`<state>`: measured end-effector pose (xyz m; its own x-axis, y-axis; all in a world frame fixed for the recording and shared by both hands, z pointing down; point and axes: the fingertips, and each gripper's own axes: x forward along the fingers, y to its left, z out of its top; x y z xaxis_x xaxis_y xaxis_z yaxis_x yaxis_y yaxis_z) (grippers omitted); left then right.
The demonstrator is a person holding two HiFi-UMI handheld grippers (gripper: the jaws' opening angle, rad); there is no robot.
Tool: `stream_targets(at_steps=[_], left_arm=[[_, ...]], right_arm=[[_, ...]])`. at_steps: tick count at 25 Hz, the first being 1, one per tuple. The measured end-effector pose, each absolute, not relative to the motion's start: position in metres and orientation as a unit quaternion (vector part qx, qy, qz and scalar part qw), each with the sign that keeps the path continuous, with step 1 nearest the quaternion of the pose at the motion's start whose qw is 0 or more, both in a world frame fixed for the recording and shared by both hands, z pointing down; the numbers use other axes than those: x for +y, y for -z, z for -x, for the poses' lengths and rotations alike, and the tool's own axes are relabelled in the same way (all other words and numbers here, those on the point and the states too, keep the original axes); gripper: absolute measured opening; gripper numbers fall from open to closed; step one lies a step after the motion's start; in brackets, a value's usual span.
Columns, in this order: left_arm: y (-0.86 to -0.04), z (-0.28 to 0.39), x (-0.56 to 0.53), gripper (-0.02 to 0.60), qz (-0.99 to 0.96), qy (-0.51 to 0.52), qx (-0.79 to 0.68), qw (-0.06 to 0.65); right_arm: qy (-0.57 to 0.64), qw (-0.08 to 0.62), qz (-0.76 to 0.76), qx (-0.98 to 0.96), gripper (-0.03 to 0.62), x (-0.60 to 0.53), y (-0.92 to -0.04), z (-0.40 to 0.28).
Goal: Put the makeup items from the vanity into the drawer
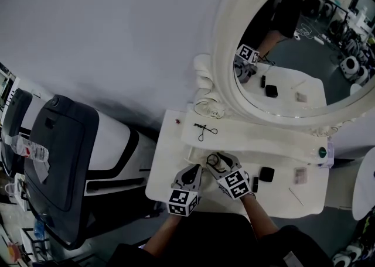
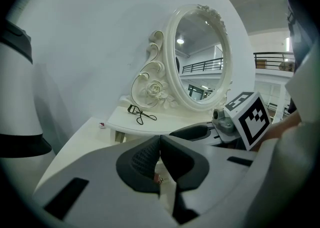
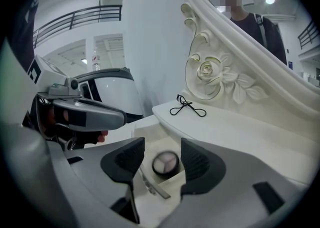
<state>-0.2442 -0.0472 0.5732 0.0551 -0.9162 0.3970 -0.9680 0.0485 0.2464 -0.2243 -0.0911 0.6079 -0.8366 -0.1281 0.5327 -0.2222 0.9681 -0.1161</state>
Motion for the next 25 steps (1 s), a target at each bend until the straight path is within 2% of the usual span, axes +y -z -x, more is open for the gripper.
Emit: stream_targets(at_steps=[14,25], left_arm=[[-0.569,0.231,-0.047,0.015,-0.698,-0.057,-0.676,0.230],[-0.567,0.184,-0.051,0.015,-0.737,-0.065,-0.634,0.224]], right_arm=[[-0.089,0.242,-0.112,-0.960,0.229,-0.092,-0.593,0.203],[-0.099,0.188,-0.202,-0.956,0.064,-0.094,-0.570,0.137]])
